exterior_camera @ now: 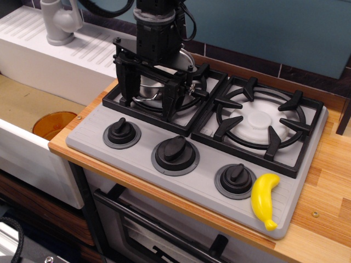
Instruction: End effector reaching pot or pan
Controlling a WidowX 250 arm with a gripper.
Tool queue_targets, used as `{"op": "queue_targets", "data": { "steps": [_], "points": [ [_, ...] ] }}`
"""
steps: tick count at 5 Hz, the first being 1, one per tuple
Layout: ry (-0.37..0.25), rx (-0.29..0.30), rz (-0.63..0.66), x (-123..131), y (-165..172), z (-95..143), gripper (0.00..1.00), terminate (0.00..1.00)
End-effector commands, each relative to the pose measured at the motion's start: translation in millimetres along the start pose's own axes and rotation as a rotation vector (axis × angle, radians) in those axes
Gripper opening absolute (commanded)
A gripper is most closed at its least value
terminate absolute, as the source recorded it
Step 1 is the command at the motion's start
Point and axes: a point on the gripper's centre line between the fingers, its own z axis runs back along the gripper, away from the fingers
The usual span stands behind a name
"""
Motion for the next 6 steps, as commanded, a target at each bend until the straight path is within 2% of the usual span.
{"op": "queue_targets", "data": {
  "steps": [1,2,4,6],
  "points": [
    [0.000,0.000,0.000,0.0,0.0,0.0,1.00,0.00],
    [0.005,-0.002,0.019,-3.0,-5.7,5.5,1.00,0.00],
    [0.004,-0.007,0.077,21.8,-23.8,7.8,1.00,0.00],
    [-0.004,-0.039,0.088,45.0,-30.8,9.9,1.00,0.00]
  ]
}}
